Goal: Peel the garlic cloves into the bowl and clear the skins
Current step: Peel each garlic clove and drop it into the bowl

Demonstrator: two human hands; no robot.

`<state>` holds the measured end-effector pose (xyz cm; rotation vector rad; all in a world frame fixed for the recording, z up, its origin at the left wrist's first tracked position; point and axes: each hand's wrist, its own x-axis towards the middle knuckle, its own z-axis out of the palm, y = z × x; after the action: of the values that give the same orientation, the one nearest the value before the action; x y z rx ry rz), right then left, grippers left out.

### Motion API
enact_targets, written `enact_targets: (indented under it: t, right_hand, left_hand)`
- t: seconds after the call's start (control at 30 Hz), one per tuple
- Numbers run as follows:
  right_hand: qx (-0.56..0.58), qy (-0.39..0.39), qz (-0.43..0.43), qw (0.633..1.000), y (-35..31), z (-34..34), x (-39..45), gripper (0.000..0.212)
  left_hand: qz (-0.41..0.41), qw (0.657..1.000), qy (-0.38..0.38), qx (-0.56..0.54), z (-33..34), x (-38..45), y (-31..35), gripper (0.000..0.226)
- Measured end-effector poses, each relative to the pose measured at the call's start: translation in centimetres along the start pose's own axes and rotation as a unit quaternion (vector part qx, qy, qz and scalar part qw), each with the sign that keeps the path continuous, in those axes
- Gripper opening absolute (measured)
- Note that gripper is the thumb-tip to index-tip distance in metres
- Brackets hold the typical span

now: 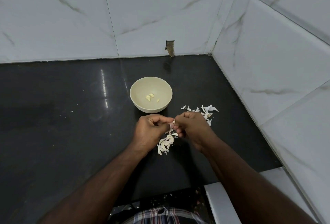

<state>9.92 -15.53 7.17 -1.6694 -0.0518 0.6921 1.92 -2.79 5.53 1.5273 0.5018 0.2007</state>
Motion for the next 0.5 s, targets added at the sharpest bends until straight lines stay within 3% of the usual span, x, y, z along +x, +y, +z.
enact_targets:
  t: [0.17, 0.3, 0.4, 0.5]
  right_hand:
    - [0.025, -0.014, 0.018, 0.999, -0.2, 0.0, -0.1, 0.021]
    - [0.001, -0.045, -0.025, 0.999, -0.3, -0.9, -0.3, 0.008]
    - [0.023, -0.068, -0.05, 0.996, 0.1, -1.2, -0.5, 0.021]
    - [0.037, -0.082, -0.057, 0.994, 0.4, -1.2, -0.7, 0.02]
  left_hand:
    - [-0.017, 0.997, -0.012, -0.071, 0.2, -0.1, 0.0, 0.015]
    - [-0.05, 0.99, -0.02, -0.131, 0.0, 0.1, 0.1, 0.012]
    - [-0.101, 0.977, -0.039, -0.182, -0.3, 0.2, 0.4, 0.01]
    - [-0.136, 0.968, -0.048, -0.205, -0.5, 0.3, 0.5, 0.019]
